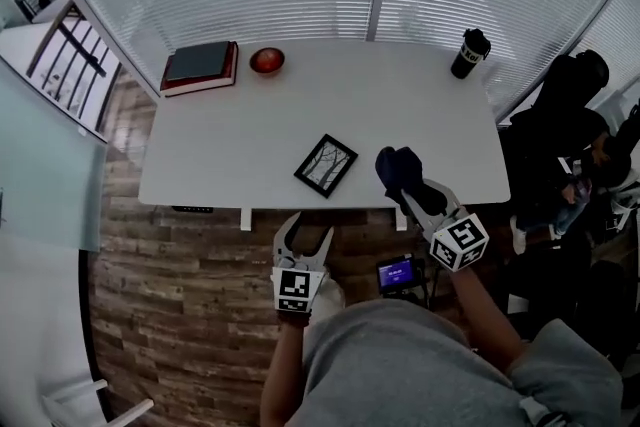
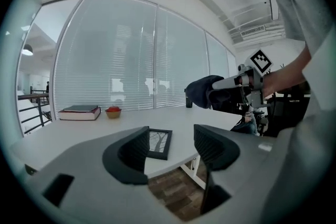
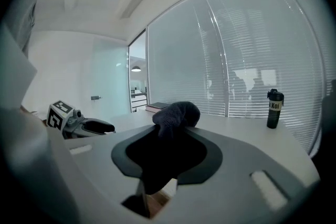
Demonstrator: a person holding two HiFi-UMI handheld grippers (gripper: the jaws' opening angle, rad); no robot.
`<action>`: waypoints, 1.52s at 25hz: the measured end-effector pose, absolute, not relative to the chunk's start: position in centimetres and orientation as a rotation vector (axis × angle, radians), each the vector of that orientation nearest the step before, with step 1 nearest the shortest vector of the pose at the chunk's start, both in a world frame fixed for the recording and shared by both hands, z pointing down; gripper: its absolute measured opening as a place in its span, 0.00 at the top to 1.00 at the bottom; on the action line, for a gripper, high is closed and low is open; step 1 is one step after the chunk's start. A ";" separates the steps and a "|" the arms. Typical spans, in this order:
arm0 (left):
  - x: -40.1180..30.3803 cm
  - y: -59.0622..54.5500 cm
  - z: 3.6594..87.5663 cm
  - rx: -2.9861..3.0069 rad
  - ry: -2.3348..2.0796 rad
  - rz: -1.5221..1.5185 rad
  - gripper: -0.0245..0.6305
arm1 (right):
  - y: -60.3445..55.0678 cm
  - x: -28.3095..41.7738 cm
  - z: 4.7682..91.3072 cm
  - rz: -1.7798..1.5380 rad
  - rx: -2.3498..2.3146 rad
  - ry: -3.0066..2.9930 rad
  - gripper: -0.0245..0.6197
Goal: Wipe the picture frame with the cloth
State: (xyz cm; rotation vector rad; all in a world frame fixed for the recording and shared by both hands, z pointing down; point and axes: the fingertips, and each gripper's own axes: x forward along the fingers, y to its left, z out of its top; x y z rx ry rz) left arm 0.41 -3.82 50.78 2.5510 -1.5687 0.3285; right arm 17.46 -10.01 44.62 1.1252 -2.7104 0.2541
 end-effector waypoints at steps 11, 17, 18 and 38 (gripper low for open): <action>-3.3 -9.8 56.5 2.528 -1.390 0.491 0.37 | -21.2 11.2 49.2 0.230 1.032 -2.526 0.80; -2.6 -12.5 60.8 2.493 -1.242 0.625 0.21 | -26.5 8.4 54.3 0.253 0.900 -2.470 0.79; -2.4 -12.9 61.3 2.484 -1.223 0.637 0.19 | -27.1 8.1 55.3 0.259 0.880 -2.457 0.79; -1.5 -15.7 63.3 2.461 -1.164 0.781 0.23 | -26.6 2.3 61.8 0.337 0.666 -2.366 0.77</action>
